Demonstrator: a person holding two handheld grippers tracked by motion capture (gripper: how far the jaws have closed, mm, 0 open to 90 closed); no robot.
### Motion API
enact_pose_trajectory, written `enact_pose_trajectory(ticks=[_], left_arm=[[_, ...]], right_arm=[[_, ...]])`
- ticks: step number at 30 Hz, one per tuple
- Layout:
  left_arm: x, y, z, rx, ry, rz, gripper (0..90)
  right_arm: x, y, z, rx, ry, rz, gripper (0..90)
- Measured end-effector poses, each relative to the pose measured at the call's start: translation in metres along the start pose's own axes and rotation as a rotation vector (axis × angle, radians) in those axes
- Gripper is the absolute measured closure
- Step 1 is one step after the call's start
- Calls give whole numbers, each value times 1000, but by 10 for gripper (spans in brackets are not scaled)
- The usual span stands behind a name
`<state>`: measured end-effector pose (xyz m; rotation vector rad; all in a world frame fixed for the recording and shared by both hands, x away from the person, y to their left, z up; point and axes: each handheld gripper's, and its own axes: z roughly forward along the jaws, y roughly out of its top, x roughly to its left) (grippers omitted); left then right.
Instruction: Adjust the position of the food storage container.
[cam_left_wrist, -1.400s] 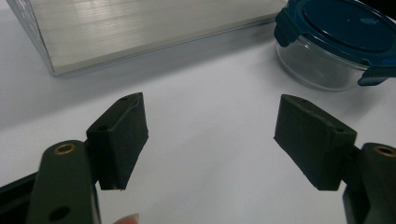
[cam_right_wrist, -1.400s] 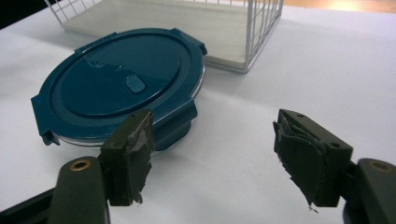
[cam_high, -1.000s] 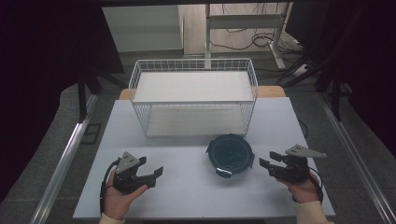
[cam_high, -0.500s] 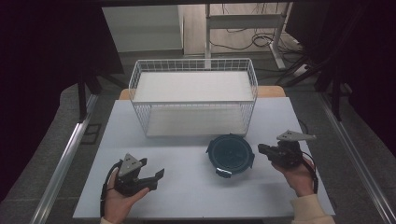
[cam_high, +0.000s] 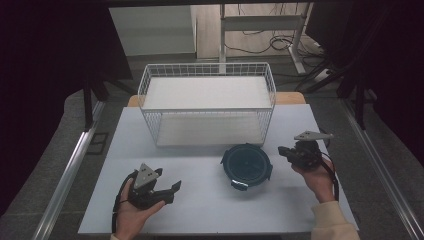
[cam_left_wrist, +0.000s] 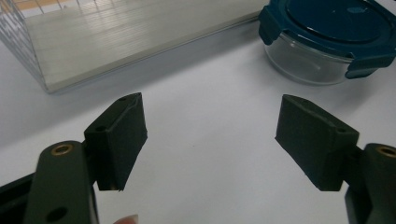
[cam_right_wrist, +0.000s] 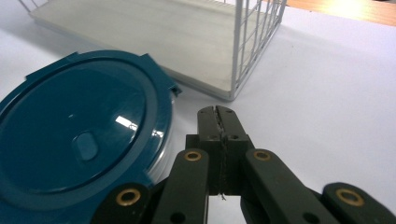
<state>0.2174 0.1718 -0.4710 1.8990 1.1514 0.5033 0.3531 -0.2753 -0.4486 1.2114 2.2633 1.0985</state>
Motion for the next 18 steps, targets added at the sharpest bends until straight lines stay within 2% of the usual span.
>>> enact_pose_trajectory(ticks=[5,6,8,11,12,18], left_arm=[[0,-1,1,8,9,2,243],[-2,0,3,17,21,23,243],[-2,1,4,19,26,33,242],[-3,-1,8,21,13,15,244],[-5,-1,12,36,25,36,243],[-1,-2,7,14,40,7,247]], right_arm=[[-7,5,11,15,-2,3,897],[-11,7,17,29,-6,-4,897],[-14,9,19,36,-12,-2,897],[-16,10,25,53,-7,-10,897],[-15,11,27,59,1,-14,897],[-9,14,39,98,17,-44,897]])
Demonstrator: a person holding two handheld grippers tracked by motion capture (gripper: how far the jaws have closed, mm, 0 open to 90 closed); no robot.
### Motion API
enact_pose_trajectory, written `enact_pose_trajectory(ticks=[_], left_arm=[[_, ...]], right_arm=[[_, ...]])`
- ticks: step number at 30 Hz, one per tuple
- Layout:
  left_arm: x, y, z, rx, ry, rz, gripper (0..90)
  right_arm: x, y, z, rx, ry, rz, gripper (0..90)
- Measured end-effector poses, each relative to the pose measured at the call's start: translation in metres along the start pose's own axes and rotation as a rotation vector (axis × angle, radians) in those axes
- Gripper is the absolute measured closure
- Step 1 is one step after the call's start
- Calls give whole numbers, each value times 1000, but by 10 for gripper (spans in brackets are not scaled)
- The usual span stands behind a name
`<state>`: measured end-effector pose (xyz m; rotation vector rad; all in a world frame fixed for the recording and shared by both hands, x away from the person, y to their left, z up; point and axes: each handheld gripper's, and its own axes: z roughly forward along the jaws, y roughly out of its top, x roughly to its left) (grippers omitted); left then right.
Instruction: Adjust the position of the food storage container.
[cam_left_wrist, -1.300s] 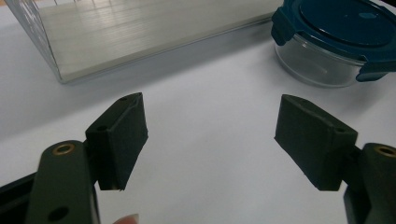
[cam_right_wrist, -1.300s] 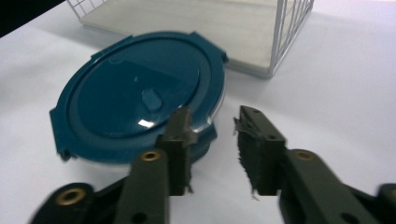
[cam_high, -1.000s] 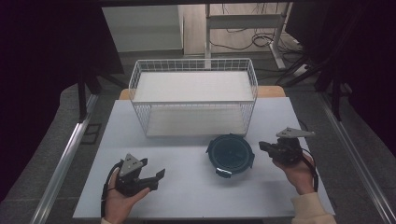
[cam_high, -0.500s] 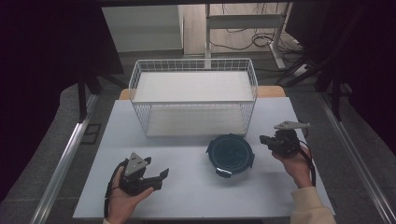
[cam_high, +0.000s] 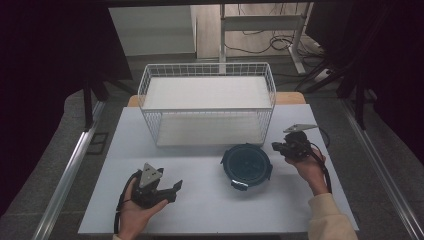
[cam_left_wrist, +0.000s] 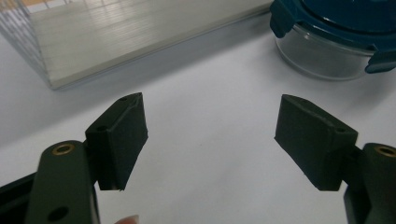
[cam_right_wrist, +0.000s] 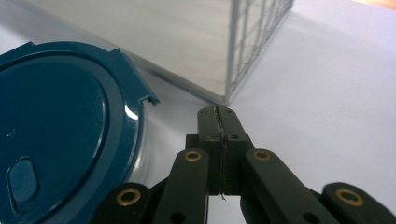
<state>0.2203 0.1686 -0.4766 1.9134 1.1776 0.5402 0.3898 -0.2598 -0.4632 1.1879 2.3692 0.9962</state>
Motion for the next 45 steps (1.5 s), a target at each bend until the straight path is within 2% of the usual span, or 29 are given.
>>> enact_pose_trajectory(ticks=[1,4,6,11,14,15,19,24,34,38,45], left_arm=[[2,0,-3,-5,16,-10,248],[4,0,-5,-11,16,-25,250],[5,0,-4,-7,21,-25,250],[7,-1,-3,-4,24,-35,251],[8,-3,-5,-9,32,-46,253],[8,-2,-7,-12,37,-42,253],[8,-2,-7,-17,41,-46,253],[8,-2,-7,-17,47,-51,255],[7,-3,-9,-21,66,-54,256],[9,-3,-10,-27,73,-63,257],[9,-2,-12,-32,76,-58,258]], right_arm=[[3,2,4,3,7,-12,898],[7,5,7,26,1,-43,898],[7,5,7,22,6,-44,898],[12,5,14,54,18,-63,898],[21,9,18,71,30,-90,899],[23,10,18,75,12,-104,899],[24,10,19,90,10,-108,899],[29,11,24,120,-18,-132,900],[40,14,27,125,0,-163,900],[51,16,28,126,17,-187,900],[61,16,31,134,35,-205,900]])
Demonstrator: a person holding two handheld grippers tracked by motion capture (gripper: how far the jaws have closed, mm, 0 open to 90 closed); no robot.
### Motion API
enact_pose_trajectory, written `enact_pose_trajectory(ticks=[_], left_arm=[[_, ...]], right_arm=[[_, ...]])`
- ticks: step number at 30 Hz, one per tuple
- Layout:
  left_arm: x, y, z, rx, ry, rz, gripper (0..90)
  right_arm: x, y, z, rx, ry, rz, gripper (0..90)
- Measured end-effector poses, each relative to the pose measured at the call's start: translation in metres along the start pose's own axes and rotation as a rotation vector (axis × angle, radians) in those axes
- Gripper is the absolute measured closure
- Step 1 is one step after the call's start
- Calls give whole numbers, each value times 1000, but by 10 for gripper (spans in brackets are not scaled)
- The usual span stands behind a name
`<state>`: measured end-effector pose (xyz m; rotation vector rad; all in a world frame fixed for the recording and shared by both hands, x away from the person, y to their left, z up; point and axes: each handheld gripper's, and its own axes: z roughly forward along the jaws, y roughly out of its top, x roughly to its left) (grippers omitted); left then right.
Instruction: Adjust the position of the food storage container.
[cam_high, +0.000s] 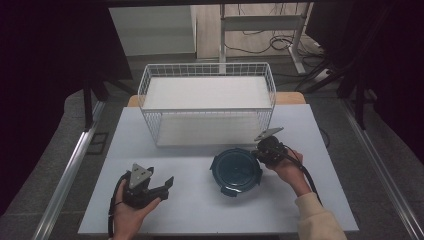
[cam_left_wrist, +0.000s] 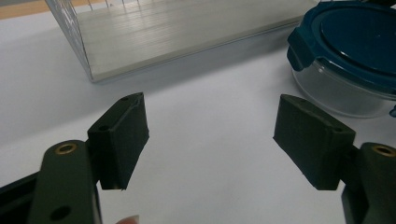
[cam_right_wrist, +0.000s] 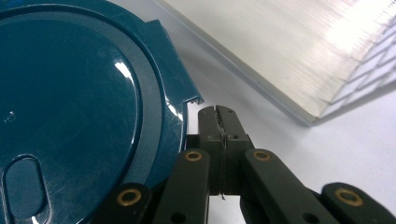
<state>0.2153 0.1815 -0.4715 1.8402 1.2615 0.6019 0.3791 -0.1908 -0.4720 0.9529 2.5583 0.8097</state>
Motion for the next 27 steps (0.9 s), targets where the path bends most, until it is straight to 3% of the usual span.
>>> enact_pose_trajectory(ticks=[14,27], left_arm=[[1,0,0,-2,-4,-9,260],[3,0,5,8,-8,-10,263]], right_arm=[[24,8,5,8,33,-58,900],[38,12,9,8,36,-87,900]])
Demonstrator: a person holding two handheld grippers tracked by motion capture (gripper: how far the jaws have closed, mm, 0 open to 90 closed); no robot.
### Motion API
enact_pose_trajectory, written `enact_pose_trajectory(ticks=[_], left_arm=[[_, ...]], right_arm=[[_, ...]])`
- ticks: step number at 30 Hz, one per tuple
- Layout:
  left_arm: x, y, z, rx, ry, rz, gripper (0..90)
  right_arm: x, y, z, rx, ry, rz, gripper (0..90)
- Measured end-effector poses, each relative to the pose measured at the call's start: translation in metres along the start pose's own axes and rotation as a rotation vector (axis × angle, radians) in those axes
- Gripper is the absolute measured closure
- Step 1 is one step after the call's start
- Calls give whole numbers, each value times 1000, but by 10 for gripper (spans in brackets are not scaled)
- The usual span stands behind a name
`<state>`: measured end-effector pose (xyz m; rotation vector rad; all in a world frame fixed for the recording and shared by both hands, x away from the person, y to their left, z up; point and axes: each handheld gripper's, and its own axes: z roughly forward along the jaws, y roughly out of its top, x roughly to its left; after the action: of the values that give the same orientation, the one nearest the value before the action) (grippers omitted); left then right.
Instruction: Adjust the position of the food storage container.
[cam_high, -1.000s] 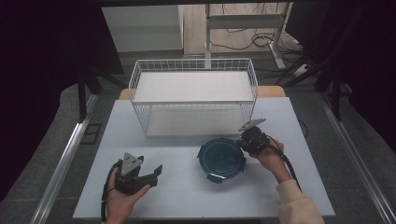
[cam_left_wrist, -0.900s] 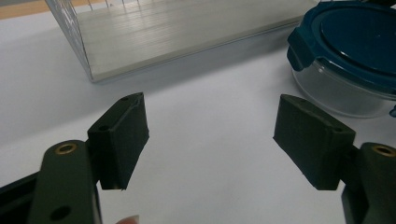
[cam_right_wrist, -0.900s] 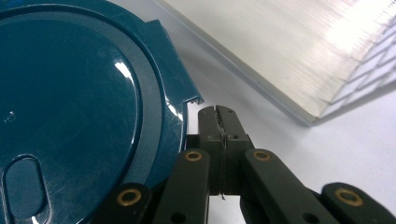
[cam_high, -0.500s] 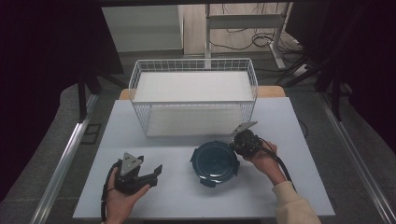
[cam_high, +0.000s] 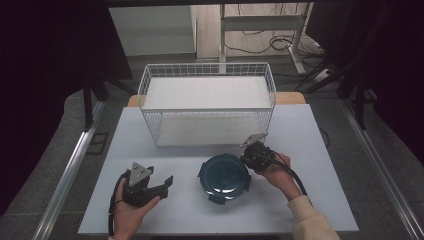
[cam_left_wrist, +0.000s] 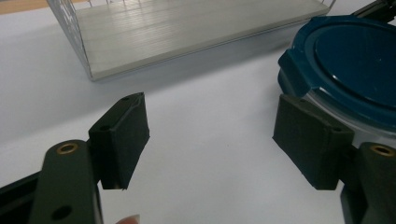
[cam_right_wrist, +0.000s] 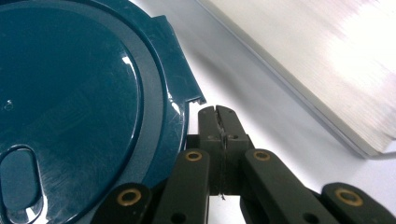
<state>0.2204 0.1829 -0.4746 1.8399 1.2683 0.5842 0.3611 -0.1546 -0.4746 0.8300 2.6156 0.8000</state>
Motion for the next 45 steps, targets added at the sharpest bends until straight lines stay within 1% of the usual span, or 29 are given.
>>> enact_pose_trajectory(ticks=[3,4,8,10,11,12,13,14,18,20,22,24,26,27,29,30,31,32,34,35,37,38,39,40,41,42,43,44,45], left_arm=[[0,1,1,-2,-4,0,263],[0,1,3,1,-6,1,263],[0,0,6,10,-18,-1,263],[3,-1,10,21,-31,0,263],[3,-1,10,21,-31,0,263],[5,-2,12,29,-32,-5,263],[5,-2,12,29,-32,-5,264],[8,-2,13,29,-38,-16,264],[10,-2,13,29,-43,-24,264],[10,-3,12,29,-44,-26,264],[12,-3,11,25,-46,-30,264],[14,-3,10,24,-47,-33,264],[19,-6,9,34,-43,-50,263],[19,-6,9,34,-43,-50,263],[24,-7,8,39,-37,-74,262],[24,-7,8,39,-37,-74,262],[25,-7,8,43,-34,-80,262],[26,-6,6,40,-31,-90,261],[26,-6,5,38,-40,-96,259],[26,-6,5,38,-40,-96,257],[25,-5,4,39,-42,-84,254],[24,-2,2,36,-45,-77,252],[23,-1,2,34,-49,-74,251],[23,-1,2,34,-49,-74,249],[21,0,4,44,-58,-66,247],[21,0,4,44,-58,-66,245],[20,1,6,49,-66,-65,245],[18,1,9,58,-74,-60,242],[17,1,11,65,-78,-57,240]], right_arm=[[4,1,2,-3,3,-10,900],[7,3,3,-11,0,-24,900],[8,5,6,-15,7,-25,900],[10,8,9,-26,12,-26,900],[10,8,9,-26,12,-26,900],[11,10,11,-33,10,-37,900],[12,11,12,-34,9,-39,900],[13,12,12,-34,9,-40,900],[16,13,13,-32,8,-46,900],[19,13,15,-28,3,-55,900],[23,14,17,-35,9,-66,900],[23,15,17,-36,9,-64,900],[19,13,20,-32,38,-41,900],[18,12,20,-31,44,-34,900],[17,10,18,-35,-8,-24,900],[17,10,18,-35,-8,-24,900],[14,9,15,-47,-5,-2,900],[10,5,4,-93,-7,48,899],[7,-2,-9,-125,-18,68,899],[7,-2,-9,-125,-18,68,899],[6,-13,-22,-153,-26,93,897],[4,-25,-32,-183,-32,123,882],[3,-30,-36,-196,-37,134,800],[3,-30,-36,-196,-37,134,800],[0,-43,-47,-259,-59,212,542],[0,-43,-47,-259,-59,212,542],[-1,-48,-50,-273,-57,241,480],[-2,-54,-55,-294,-57,283,402],[-1,-61,-59,-306,-69,302,348]])
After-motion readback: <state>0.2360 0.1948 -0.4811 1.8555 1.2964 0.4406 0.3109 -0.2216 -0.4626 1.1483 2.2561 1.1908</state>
